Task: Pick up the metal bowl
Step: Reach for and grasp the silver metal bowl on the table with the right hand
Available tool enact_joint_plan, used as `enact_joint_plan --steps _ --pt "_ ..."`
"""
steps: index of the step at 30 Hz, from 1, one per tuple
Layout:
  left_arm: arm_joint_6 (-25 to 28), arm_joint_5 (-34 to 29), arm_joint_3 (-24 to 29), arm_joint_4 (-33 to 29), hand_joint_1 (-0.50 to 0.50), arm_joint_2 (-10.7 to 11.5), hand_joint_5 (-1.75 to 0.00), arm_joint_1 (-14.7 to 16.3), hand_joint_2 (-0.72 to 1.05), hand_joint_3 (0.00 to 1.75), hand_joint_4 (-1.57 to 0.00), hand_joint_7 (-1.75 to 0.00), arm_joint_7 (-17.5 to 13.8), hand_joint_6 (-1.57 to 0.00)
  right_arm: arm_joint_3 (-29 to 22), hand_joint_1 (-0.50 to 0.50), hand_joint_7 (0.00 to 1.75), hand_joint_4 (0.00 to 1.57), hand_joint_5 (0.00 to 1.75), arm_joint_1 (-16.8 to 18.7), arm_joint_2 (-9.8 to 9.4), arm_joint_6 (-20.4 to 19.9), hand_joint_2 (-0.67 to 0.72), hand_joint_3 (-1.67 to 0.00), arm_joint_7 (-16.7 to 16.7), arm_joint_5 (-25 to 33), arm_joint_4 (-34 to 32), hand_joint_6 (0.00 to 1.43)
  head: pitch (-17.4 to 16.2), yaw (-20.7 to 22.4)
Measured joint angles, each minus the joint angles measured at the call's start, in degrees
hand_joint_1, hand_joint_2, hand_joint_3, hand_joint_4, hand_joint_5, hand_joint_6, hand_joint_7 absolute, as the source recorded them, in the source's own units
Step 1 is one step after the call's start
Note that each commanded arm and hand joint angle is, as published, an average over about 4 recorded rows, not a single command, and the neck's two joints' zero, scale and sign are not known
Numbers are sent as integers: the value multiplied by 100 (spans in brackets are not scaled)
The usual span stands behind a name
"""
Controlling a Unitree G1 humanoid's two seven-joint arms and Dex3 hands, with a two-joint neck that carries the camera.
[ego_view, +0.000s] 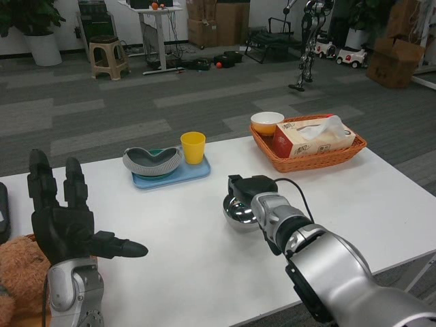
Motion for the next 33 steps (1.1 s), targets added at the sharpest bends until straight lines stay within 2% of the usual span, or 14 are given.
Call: enact_joint_plan --steps 2,4,10,16,19,21,27,33 --pt "0 0 1 0 -48 0 0 0 -72 0 0 0 0 0 4 -38 168 64 160 0 0 1 47 -12 0 1 20 0 -1 -1" --pt "0 0 3 0 -48 -1 0 0 -72 0 0 0 0 0 4 -35 175 74 165 0 0 2 47 -12 0 2 27 0 -4 -3" --pt "0 0 9 0 -48 -1 0 0 -72 0 0 0 0 0 3 -34 175 96 165 0 0 2 41 -16 0 6 27 0 -5 16" --pt "0 0 23 -2 -48 -1 0 7 -72 0 0 0 0 0 -4 -33 168 111 148 3 -1 1 34 -16 4 6 9 3 -2 78" --pt "-1 0 46 -14 -48 -1 0 32 -72 0 0 0 0 0 -9 -33 168 114 145 35 -4 -8 34 -16 37 6 -99 6 4 121" --pt "-1 0 65 -42 -48 -1 0 65 -72 0 0 0 0 0 -10 -30 166 116 141 81 -10 -27 30 -18 82 6 -203 7 15 163" --pt "-1 0 151 -149 -48 1 0 186 -72 0 0 0 0 0 -2 -19 161 120 126 506 -67 -180 12 -32 231 -10 -615 16 -13 250" --pt "-3 0 220 -164 -48 19 0 256 -72 0 0 0 0 0 53 -8 154 125 126 1029 -227 -280 3 -38 286 -47 -1329 29 -82 342"
